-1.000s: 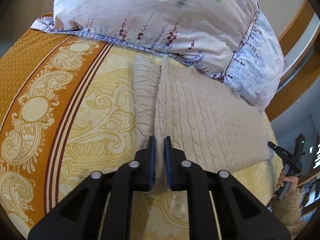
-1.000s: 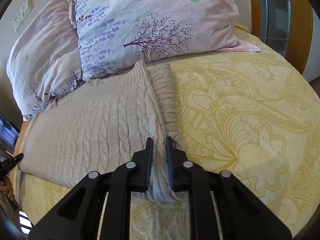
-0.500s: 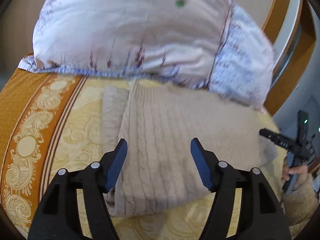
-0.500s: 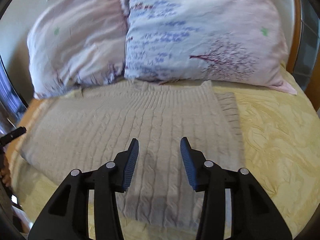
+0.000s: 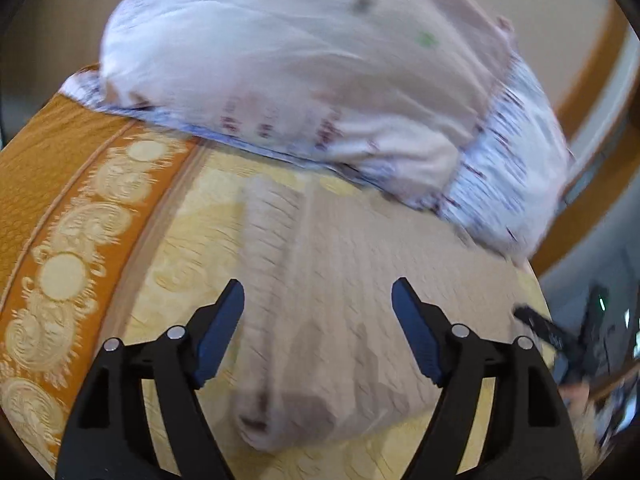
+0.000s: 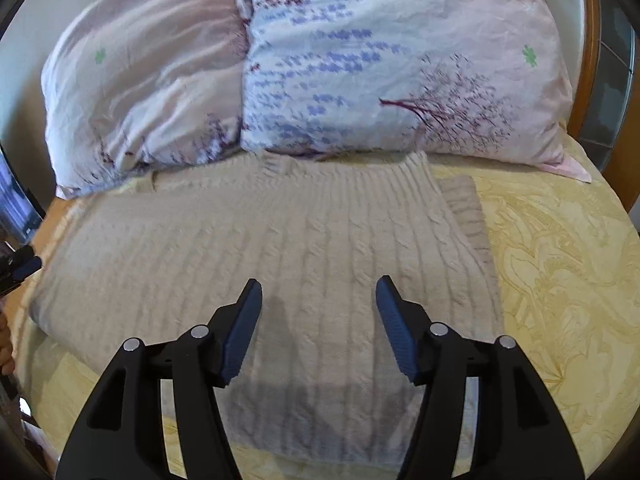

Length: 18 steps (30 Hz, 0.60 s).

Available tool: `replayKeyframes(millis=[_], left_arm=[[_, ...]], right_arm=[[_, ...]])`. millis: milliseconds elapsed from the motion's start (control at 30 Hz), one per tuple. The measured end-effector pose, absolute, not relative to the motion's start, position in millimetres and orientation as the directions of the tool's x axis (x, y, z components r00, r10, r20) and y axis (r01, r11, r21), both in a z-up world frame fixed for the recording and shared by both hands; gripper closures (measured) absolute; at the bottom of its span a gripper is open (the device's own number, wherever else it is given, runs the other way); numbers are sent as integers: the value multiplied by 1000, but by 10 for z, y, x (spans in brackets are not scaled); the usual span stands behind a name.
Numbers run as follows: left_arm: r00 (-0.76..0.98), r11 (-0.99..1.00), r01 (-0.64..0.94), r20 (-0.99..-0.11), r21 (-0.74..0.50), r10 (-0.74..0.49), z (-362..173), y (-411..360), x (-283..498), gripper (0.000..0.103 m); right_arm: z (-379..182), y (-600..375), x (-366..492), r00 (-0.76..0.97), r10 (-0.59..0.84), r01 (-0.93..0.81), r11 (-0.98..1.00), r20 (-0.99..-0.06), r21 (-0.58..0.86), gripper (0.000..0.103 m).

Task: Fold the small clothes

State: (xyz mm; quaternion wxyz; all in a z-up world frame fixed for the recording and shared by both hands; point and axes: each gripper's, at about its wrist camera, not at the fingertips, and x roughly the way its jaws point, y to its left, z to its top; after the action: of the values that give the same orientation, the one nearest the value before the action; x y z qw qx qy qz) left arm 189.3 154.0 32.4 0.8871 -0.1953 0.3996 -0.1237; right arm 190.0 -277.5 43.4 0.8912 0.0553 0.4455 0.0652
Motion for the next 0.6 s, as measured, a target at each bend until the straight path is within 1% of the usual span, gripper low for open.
replayKeyframes(millis=[133,267,367,567,600], left_arm=[[605,857,-14,-687,-516,-404,190,1672,2140,27],[567,816,-41,-686,-577,-457,62,1669,2258,28],[548,797,-57,-686,-601,-478,-8,1641,2313,31],[562,793,-65,-679,-605,-472,-23,1588,2334,37],[561,792,-69,-680,-607,-472,-29,1578,2339,41]], right_arm=[[431,-2546,1940,595,165,-95,986,-787,136,42],[367,-2389,1987,579,159,-105,987,-800,120,42],[335,-2336,2001,578,145,-100,989,-803,106,42],[287,-2268,2003,576,114,-100,993,-809,69,37],[281,-2261,1999,578,110,-98,993,-808,64,36]])
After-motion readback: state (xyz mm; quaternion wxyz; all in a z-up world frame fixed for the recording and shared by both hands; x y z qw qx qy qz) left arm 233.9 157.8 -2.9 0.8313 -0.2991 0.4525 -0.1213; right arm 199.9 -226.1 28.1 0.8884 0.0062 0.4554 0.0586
